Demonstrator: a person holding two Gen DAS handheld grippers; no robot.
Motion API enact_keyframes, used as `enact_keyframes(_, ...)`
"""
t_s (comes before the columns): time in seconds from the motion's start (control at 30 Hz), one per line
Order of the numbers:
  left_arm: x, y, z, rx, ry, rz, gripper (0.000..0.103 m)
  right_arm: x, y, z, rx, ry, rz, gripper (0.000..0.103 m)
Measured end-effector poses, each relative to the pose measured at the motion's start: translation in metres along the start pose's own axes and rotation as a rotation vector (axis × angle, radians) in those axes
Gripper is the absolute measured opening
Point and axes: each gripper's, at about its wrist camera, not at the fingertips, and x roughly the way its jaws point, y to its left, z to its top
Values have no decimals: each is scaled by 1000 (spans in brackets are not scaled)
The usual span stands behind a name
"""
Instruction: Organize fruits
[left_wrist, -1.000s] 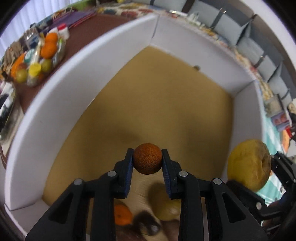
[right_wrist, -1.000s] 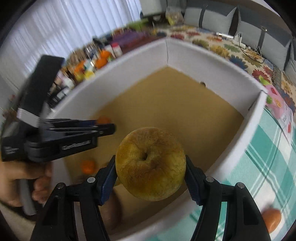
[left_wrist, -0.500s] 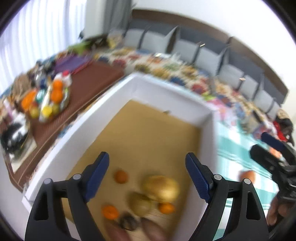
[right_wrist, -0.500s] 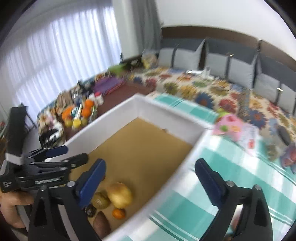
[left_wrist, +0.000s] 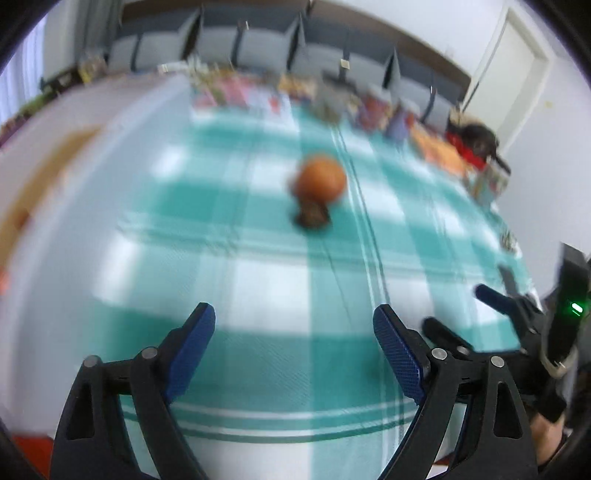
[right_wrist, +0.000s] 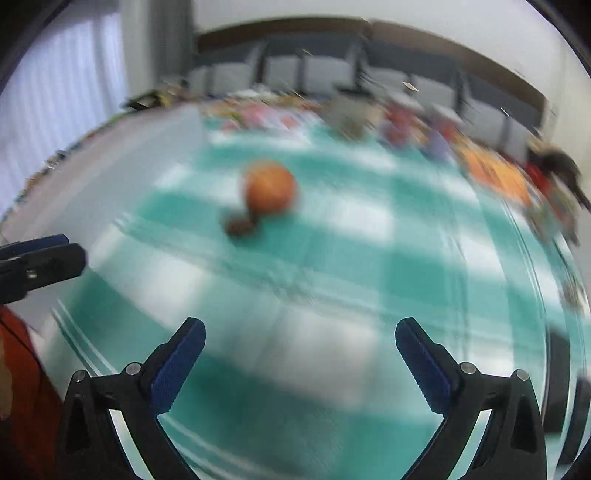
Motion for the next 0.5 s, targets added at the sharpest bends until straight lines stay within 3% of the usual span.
enact_keyframes(0.13,32,-26,-22,102,-27,61,89,-2,-37,-38,94,-8,-43,102)
enact_keyframes(0.23,46,-36,-25,173,-45,115,89,5,-48,-33,101,-16,-71,102)
enact_keyframes(0.33,63,-31,-28,158,5,114,89,12,-54,-31,112,-15,-89,102)
enact_keyframes(0.5,65,-34,-36,216,-21,130,97,20,-50,-36,110,-4,-92,102)
